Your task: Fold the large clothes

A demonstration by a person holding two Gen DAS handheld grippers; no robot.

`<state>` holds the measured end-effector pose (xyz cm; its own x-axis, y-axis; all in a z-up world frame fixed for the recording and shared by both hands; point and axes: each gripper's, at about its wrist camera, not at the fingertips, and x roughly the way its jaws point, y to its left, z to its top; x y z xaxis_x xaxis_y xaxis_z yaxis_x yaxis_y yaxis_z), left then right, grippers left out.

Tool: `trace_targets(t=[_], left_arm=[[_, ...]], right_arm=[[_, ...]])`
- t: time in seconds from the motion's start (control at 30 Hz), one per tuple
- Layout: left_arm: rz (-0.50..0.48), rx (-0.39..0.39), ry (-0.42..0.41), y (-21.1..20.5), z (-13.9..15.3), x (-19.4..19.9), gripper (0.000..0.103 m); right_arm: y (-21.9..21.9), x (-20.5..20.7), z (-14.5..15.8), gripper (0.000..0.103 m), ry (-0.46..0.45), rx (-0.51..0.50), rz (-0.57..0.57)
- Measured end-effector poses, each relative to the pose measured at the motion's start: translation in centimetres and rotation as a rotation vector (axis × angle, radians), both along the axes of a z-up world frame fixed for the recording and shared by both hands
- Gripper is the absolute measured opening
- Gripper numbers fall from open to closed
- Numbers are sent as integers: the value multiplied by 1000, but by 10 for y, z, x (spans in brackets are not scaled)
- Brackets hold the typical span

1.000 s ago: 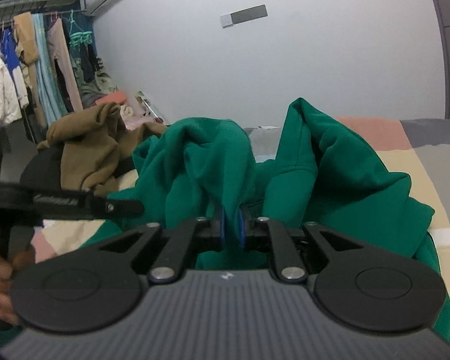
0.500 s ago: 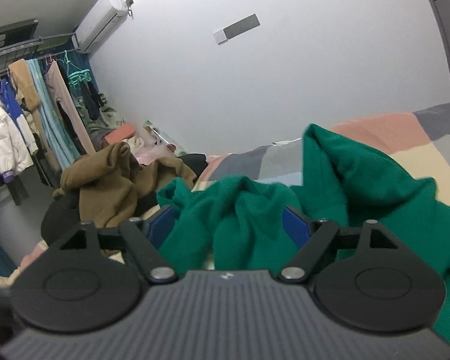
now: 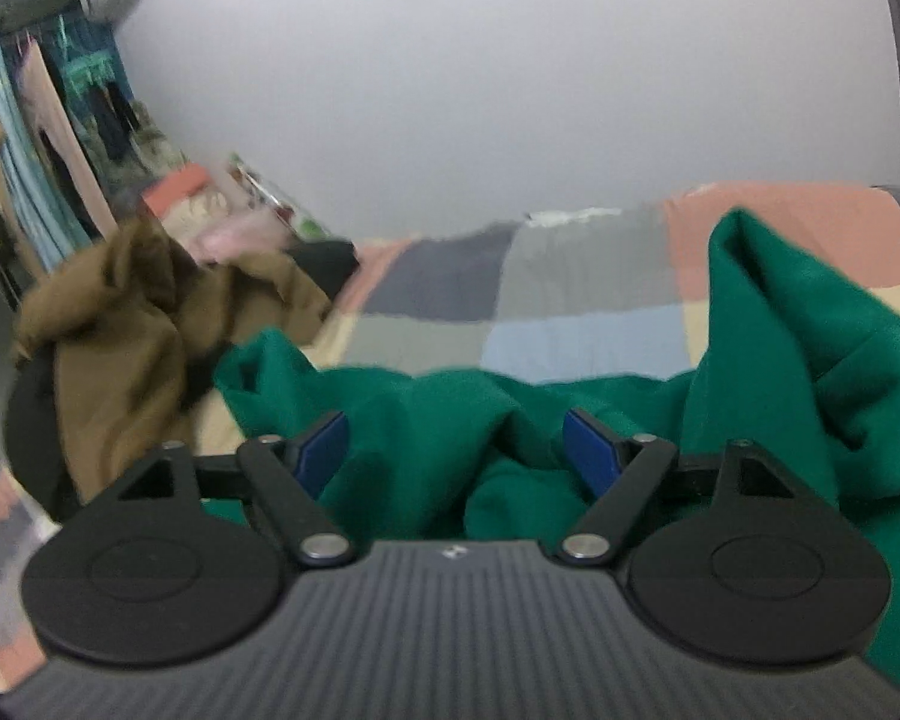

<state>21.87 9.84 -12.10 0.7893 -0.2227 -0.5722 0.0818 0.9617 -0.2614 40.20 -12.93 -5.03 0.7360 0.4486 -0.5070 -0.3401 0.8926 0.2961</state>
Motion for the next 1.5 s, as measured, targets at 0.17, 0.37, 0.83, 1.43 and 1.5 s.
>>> trace_targets(t=[0.17,0.37,0.83,1.43,1.5], left_arm=[[-30,8,17,-1,-11,5,66],[11,-56,-2,15,-9,3,66],[96,-131,-113,30,17,-35,66],[-24,-145,-189,-18,46,-73,65],[-35,-123,-169,-25,43,-71,65]], right_arm=[[2,2,-16,38,17,-31,20],[-4,-30,13,32,-104,-60,14],[-41,-220,43,30,-227,-70,84],[-81,-267,39,60,-154,25,157],[-76,-252,39,60,-150,16,129]])
